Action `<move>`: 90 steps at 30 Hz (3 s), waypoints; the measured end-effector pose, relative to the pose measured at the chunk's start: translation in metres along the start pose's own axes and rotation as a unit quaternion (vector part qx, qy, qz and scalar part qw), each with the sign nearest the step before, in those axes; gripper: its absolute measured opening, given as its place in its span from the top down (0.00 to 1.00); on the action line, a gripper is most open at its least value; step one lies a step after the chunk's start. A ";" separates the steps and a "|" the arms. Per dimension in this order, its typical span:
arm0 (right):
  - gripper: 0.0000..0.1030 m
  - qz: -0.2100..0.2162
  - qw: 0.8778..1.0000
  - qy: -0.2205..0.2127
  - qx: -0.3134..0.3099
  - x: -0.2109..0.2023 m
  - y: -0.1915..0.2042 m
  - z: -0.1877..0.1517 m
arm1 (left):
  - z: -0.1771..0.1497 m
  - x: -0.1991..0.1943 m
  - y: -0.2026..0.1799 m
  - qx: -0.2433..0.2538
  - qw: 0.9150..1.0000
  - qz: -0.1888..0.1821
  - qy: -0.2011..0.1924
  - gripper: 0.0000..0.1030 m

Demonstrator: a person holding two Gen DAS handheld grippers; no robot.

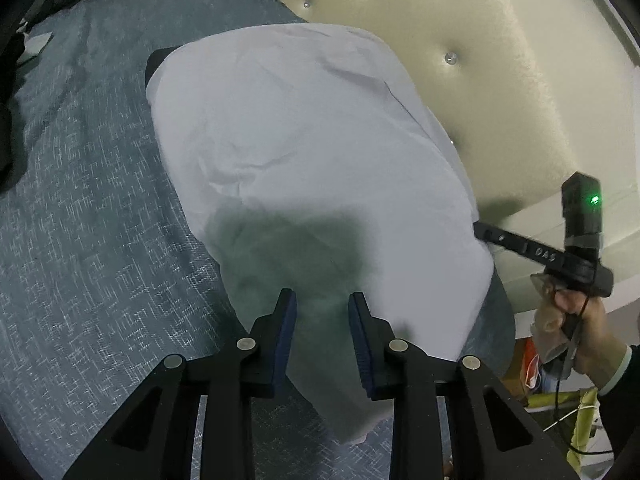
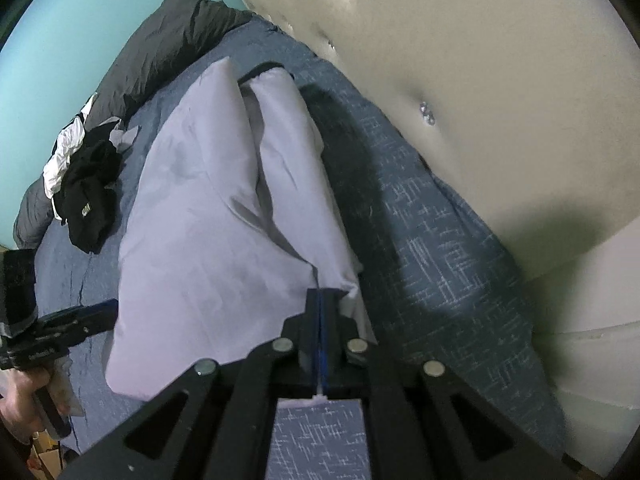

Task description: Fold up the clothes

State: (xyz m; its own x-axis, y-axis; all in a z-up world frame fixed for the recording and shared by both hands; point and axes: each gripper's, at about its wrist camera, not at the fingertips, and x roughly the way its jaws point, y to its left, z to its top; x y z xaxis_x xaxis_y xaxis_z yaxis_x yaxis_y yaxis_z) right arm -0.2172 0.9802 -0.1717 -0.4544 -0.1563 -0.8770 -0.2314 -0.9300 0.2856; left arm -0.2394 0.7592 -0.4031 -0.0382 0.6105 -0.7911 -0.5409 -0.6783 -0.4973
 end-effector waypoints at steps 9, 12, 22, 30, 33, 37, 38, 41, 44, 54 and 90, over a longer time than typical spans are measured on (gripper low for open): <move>1.00 0.054 0.996 -0.031 -0.066 -0.026 0.039 0.061 | 0.030 -0.024 0.012 -0.016 1.000 -0.001 -0.023 0.71; 1.00 0.055 0.995 -0.011 -0.084 -0.005 0.054 0.084 | 0.031 -0.021 0.015 -0.016 1.000 0.001 -0.021 0.71; 1.00 0.017 0.996 0.054 -0.066 0.072 0.052 0.108 | 0.030 -0.001 0.025 -0.033 0.999 -0.009 -0.001 0.71; 1.00 0.028 0.998 0.029 -0.053 0.057 0.045 0.123 | 0.035 -0.010 0.025 -0.023 1.000 -0.007 -0.006 0.71; 1.00 0.044 0.996 0.015 -0.070 0.052 0.063 0.141 | 0.038 -0.014 0.026 -0.018 1.000 -0.006 -0.008 0.71; 1.00 0.039 0.995 0.021 -0.086 0.071 0.087 0.163 | 0.037 -0.023 0.029 -0.015 1.000 -0.005 -0.011 0.71; 1.00 0.025 0.996 0.028 -0.085 0.082 0.088 0.167 | 0.036 -0.026 0.030 -0.014 1.000 -0.005 -0.011 0.71; 1.00 -0.016 0.996 0.051 -0.074 0.104 0.081 0.172 | 0.031 -0.029 0.036 -0.013 1.000 -0.003 -0.012 0.71; 1.00 -0.040 0.995 0.066 -0.065 0.116 0.073 0.172 | 0.028 -0.032 0.039 -0.013 1.000 0.000 -0.012 0.71; 1.00 0.018 0.998 0.028 -0.060 0.055 0.067 0.151 | 0.028 -0.036 0.033 -0.009 1.000 -0.014 -0.013 0.71; 1.00 -0.002 0.997 -0.076 0.022 -0.031 0.034 -0.013 | -0.015 -0.041 0.004 0.050 0.998 -0.034 -0.017 0.71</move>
State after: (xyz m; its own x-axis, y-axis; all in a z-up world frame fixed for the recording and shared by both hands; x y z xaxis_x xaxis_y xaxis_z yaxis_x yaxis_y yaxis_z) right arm -0.2002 0.9489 -0.1401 -0.5780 -0.0980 -0.8101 -0.2684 -0.9147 0.3021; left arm -0.2272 0.7248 -0.3782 -0.0258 0.6679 -0.7438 -0.6250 -0.5914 -0.5095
